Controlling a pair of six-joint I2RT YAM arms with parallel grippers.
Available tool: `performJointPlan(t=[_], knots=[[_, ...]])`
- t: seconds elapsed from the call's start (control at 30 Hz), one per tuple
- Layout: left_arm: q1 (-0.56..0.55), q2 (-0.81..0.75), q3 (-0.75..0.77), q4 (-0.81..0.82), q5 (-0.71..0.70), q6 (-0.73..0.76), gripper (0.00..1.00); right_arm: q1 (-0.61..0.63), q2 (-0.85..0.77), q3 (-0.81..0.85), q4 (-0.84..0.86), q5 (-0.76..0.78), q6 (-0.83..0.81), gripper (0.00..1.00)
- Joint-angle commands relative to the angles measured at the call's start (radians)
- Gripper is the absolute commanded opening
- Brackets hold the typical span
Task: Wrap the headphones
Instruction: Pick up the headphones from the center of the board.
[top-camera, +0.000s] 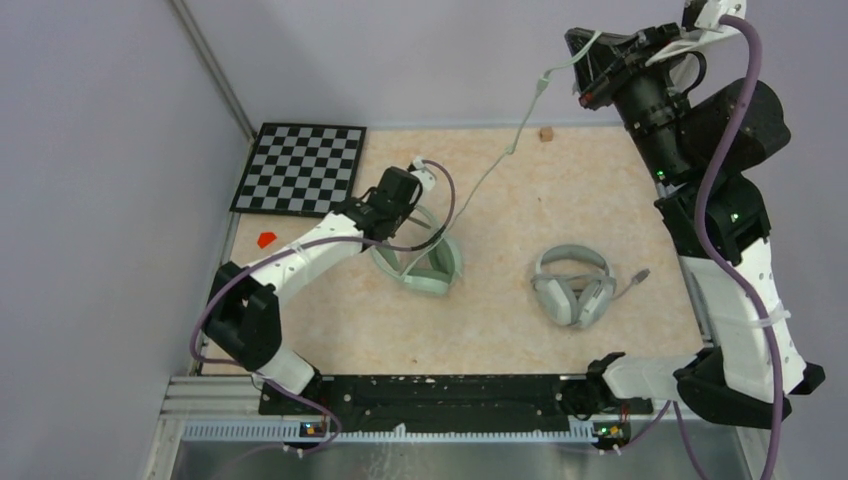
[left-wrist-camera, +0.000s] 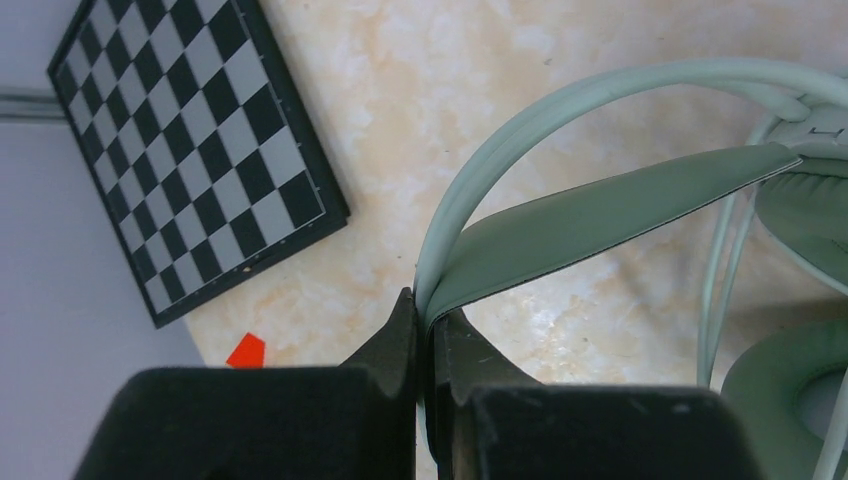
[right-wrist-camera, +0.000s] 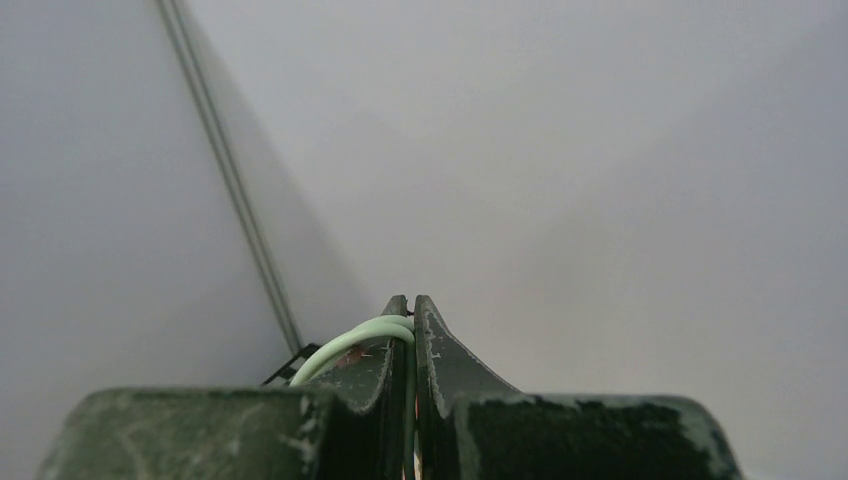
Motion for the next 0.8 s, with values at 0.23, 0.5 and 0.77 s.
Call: performJointPlan(t=[0.23, 0.5, 0.77], knots=[[0.052, 0.143, 0.234, -0.146, -0.255, -0.146, 0.0, -0.01, -0.038, 0.155, -0.136, -0.244, -0.019, 0.0], [0.104, 0.24, 0.371, -0.215, -0.222, -0.22, 0.0, -0.01, -0.115, 0.193, -0.136, -0.176, -0.042, 0.0], [0.125, 0.231, 0.377, -0.193, -0.202, -0.299, 0.0, -0.01, -0.188, 0.112, -0.143, -0.232, 0.046, 0.0]])
